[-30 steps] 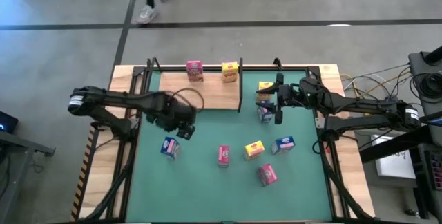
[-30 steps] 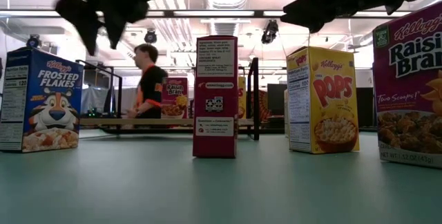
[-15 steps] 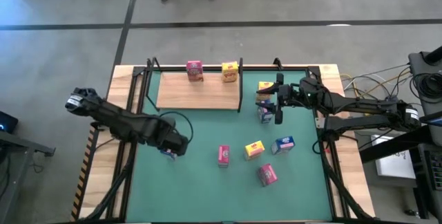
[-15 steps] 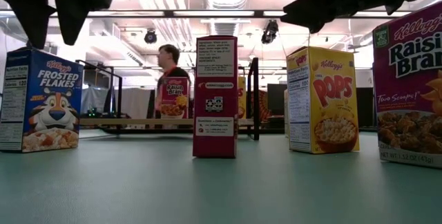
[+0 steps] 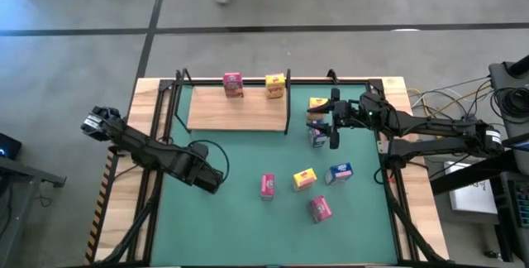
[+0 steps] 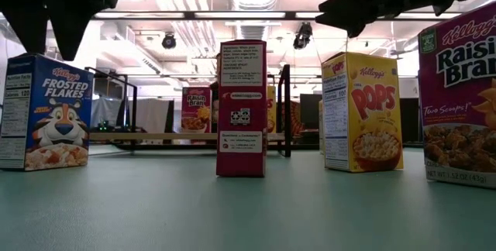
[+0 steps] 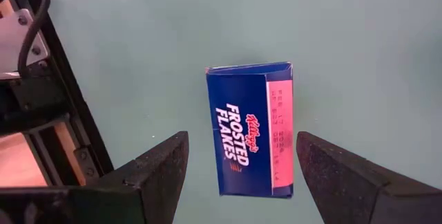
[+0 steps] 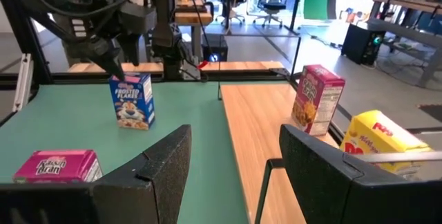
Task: Stack cereal on shelf
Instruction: Put the bottom left blue cereal box on the shelf
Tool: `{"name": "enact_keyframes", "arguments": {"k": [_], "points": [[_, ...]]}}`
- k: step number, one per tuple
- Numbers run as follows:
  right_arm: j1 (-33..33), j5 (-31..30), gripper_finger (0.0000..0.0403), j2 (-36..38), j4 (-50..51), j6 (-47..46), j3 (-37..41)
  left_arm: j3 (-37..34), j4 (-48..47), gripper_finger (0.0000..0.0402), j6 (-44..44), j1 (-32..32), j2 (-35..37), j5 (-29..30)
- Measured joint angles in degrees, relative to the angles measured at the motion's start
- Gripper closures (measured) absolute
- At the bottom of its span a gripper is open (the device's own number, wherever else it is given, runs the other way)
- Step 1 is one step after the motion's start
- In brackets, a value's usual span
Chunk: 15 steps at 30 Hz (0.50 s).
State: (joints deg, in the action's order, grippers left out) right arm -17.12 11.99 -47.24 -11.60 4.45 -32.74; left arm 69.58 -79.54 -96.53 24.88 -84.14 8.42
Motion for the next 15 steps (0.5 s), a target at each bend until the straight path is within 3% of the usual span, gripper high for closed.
{"name": "enact_keyframes", "arguments": {"k": [15], "points": [[0.00, -0.01, 0.0193, 0.37, 1.54, 0.49, -0.01, -0.17, 1.65, 0.0150, -0.02, 0.07, -0.04, -0.20]]}}
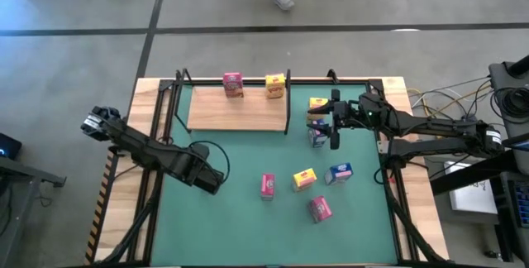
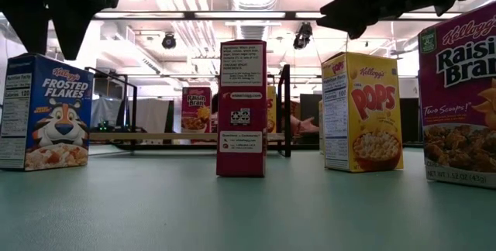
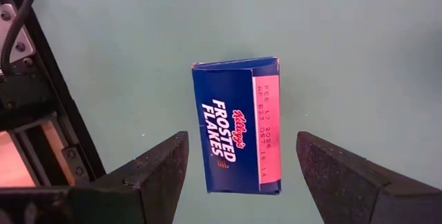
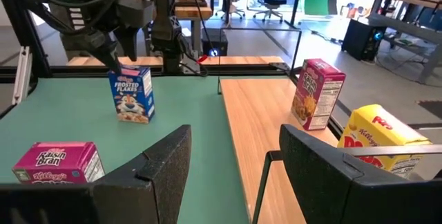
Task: Stack cereal on shelf
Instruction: Put the bottom left blue cereal box on the shelf
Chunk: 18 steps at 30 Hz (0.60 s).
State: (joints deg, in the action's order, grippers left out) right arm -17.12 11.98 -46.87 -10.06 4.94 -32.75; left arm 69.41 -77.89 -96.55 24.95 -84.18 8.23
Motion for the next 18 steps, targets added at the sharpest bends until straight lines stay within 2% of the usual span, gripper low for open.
{"name": "enact_keyframes", "arguments": {"k": [12, 18], "points": [[0.00, 0.01, 0.0193, 0.00, 0.15, -0.27, 0.00, -8.88, 10.78, 0.0150, -0.12, -0.02, 0.02, -1.29], [0.00, 0.00, 0.0193, 0.00, 0.17, -0.35, 0.00, -10.69, 14.98, 0.0150, 1.39, -0.15, 0.02, -1.44]]}}
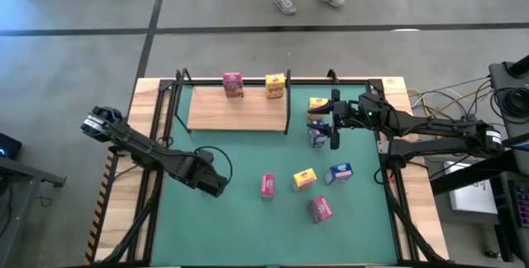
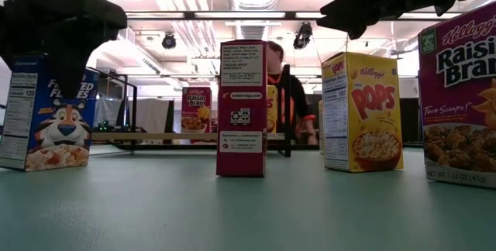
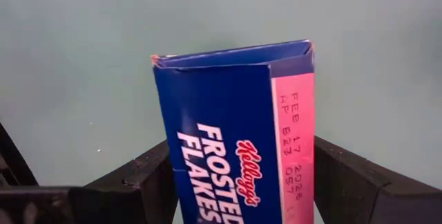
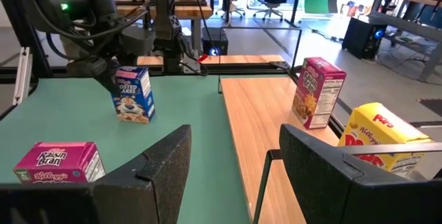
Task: Stack cereal on shelf
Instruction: Put the bottom left blue cereal box on the shelf
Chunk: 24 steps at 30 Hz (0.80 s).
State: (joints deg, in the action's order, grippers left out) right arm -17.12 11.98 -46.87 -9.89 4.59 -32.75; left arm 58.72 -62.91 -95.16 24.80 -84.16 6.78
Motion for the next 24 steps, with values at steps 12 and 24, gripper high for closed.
{"name": "enact_keyframes", "arguments": {"k": [12, 24], "points": [[0.00, 0.01, 0.0193, 0.00, 0.72, -0.99, -0.09, 0.00, 0.02, 0.0196, 1.72, -0.32, 0.00, -2.47], [0.00, 1.02, 0.0193, 0.06, 4.45, -4.26, -0.09, 6.84, 0.07, 0.0264, 20.05, -2.70, 0.09, -2.00]]}}
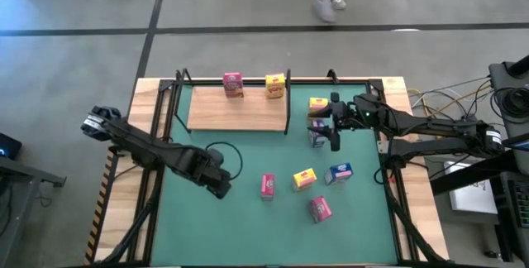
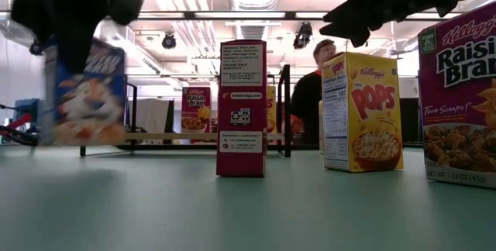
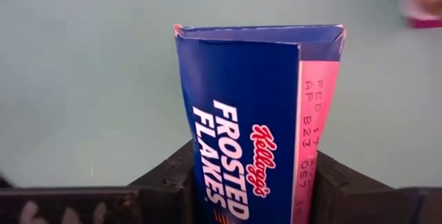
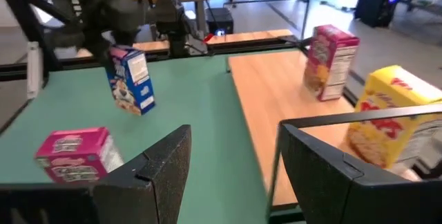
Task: Stack cereal on shelf
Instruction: Put the bottom left blue cereal box on the shelf
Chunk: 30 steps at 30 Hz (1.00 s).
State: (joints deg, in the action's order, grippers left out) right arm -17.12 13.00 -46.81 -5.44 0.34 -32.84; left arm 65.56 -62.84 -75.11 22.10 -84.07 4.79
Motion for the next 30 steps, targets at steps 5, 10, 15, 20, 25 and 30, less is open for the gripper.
{"name": "enact_keyframes", "arguments": {"k": [5, 10, 15, 20, 25, 30], "points": [[0.32, 3.39, 0.0193, 0.56, 1.56, -1.18, 0.00, 5.95, -1.17, 0.0262, 11.49, -1.91, -0.01, 6.27], [2.30, 3.73, 0.0193, 0.66, 3.18, -1.91, 0.02, 10.43, -4.72, 0.0261, 22.70, -5.79, -0.13, 13.04], [4.39, 3.75, 0.0193, 0.78, 3.47, -1.81, 0.02, 12.03, -8.10, 0.0261, 33.33, -10.90, -0.13, 16.18], [5.16, 3.74, 0.0193, 1.62, 3.50, -1.79, 0.02, 12.42, -11.31, 0.0261, 43.43, -17.06, -0.15, 17.24], [5.16, 3.73, 0.0193, 2.15, 3.48, -1.86, 0.02, 12.41, -19.41, 0.0261, 48.21, -24.36, -0.15, 24.16], [5.16, 3.64, 0.0193, 2.13, 3.49, -2.25, 0.02, 12.39, -18.22, 0.0261, 52.38, -31.75, -0.15, 28.18]]}}
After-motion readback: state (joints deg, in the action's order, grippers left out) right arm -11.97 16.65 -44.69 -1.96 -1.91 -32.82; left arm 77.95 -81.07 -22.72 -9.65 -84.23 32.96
